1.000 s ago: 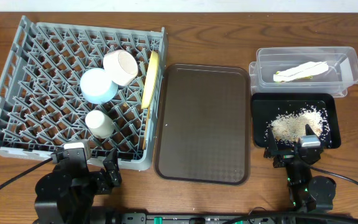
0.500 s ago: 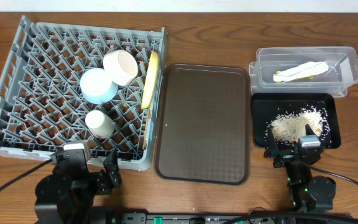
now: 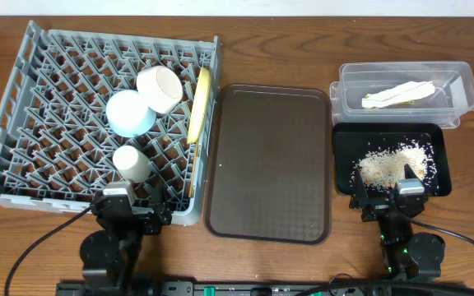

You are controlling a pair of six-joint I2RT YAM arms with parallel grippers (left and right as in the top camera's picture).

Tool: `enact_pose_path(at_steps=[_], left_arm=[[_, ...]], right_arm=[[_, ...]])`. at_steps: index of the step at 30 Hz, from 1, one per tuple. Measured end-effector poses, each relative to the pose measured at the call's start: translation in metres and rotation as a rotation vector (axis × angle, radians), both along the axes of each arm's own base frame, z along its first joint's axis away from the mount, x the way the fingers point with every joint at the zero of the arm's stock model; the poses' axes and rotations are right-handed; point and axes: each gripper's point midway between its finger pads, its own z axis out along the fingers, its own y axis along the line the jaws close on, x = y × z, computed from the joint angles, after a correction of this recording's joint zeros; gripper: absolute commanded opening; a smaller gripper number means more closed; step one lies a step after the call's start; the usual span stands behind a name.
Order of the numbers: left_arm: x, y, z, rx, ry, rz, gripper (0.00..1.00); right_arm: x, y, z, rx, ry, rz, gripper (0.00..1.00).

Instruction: Sort waste into correct bins and load items into the dishwasher

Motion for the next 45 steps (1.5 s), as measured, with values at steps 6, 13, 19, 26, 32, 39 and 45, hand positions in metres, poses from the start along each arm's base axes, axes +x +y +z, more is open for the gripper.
enact_pose_path(at_steps=[6,13,19,26,32,39,45], left_arm=[[0.021,0.001,0.005,0.001,-0.165,0.006,0.89],[0.028,0.005,-0.006,0.047,-0.213,0.021,0.89],[0.027,0.008,-0.015,0.083,-0.170,0.030,0.89],[0.027,0.009,-0.016,0.094,-0.168,0.036,0.89],[0.027,0.009,-0.016,0.102,-0.168,0.034,0.89],[0.027,0.009,-0.016,0.102,-0.168,0.034,0.89],[0.027,0.009,-0.016,0.102,-0.168,0.034,0.89]], right_arm=[[0.000,0.000,0.000,0.000,0.001,0.000,0.99],[0.000,0.000,0.000,0.000,0.000,0.000,0.99],[0.000,0.000,0.000,0.000,0.000,0.000,0.99],[0.000,0.000,0.000,0.000,0.000,0.000,0.99],[0.000,0.000,0.000,0.000,0.000,0.000,0.99],[0.000,0.000,0.000,0.000,0.000,0.000,0.99],[0.000,0.000,0.000,0.000,0.000,0.000,0.99]])
